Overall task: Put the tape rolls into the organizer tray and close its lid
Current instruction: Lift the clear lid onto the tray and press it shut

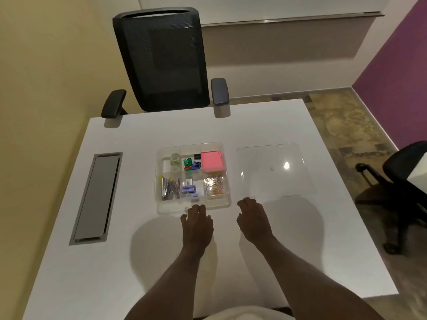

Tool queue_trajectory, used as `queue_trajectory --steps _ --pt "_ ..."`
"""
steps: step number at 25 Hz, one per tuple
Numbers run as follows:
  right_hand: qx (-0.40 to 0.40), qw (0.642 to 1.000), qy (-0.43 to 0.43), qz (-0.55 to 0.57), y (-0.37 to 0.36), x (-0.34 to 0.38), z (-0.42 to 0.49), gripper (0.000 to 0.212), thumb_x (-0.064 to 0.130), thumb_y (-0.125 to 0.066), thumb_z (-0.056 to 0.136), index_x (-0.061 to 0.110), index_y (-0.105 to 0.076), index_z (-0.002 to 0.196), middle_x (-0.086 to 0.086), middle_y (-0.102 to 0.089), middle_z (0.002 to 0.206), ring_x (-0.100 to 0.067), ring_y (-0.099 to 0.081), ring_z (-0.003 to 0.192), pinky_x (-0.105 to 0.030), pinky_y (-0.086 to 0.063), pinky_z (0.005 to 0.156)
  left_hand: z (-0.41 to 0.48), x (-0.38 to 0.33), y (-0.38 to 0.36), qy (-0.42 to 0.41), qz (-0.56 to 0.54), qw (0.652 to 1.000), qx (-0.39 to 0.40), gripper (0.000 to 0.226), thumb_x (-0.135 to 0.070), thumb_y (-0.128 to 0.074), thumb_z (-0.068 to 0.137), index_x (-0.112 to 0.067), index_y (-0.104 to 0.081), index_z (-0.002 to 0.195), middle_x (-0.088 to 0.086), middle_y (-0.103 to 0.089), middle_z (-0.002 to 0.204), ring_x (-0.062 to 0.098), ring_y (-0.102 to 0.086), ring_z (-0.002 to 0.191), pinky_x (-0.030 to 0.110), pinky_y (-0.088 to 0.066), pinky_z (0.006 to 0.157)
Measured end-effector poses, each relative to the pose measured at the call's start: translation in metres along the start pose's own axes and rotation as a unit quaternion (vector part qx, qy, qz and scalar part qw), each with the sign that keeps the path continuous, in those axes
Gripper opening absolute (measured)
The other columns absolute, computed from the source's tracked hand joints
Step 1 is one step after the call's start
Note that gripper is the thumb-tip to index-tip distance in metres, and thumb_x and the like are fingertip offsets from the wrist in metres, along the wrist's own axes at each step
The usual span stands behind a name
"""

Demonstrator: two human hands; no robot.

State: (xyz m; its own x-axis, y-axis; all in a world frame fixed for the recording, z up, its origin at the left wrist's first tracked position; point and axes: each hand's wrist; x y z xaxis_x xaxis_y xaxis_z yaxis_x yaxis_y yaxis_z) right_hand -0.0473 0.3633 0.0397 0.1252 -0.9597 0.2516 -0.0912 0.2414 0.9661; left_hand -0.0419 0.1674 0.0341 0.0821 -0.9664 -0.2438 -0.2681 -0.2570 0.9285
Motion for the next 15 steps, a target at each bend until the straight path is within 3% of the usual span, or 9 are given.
queue_trajectory --steps 7,15 --pt "0.027 0.998 -0.057 0.014 0.021 -0.104 0.002 0.030 0.018 -0.051 0.094 0.020 -0.059 0.122 0.004 -0.059 0.119 -0.019 -0.056 0.111 -0.032 -0.044 0.094 0.018 -0.087 -0.016 -0.024 -0.029 0.999 0.009 0.038 -0.029 -0.045 0.107 -0.014 -0.053 0.141 0.006 -0.058 0.141 0.024 -0.055 0.130 0.041 -0.049 0.107" --pt "0.023 0.994 -0.104 0.036 0.042 -0.200 0.047 0.029 0.018 -0.058 0.094 0.014 -0.062 0.122 -0.002 -0.061 0.117 -0.024 -0.058 0.111 -0.034 -0.046 0.094 0.074 -0.164 -0.026 -0.034 -0.080 0.996 0.011 0.035 -0.021 -0.046 0.108 -0.008 -0.055 0.139 0.009 -0.059 0.133 0.025 -0.056 0.124 0.042 -0.056 0.096"
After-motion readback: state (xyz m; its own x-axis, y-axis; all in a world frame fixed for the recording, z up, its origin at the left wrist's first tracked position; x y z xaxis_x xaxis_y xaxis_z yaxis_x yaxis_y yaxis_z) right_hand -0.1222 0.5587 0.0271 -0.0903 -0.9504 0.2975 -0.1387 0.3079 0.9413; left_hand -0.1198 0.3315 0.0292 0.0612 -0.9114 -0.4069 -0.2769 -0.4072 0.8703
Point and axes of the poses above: each hand's wrist, its own z-axis towards the middle knuckle, its own y-axis out of the back of the hand, x = y × z
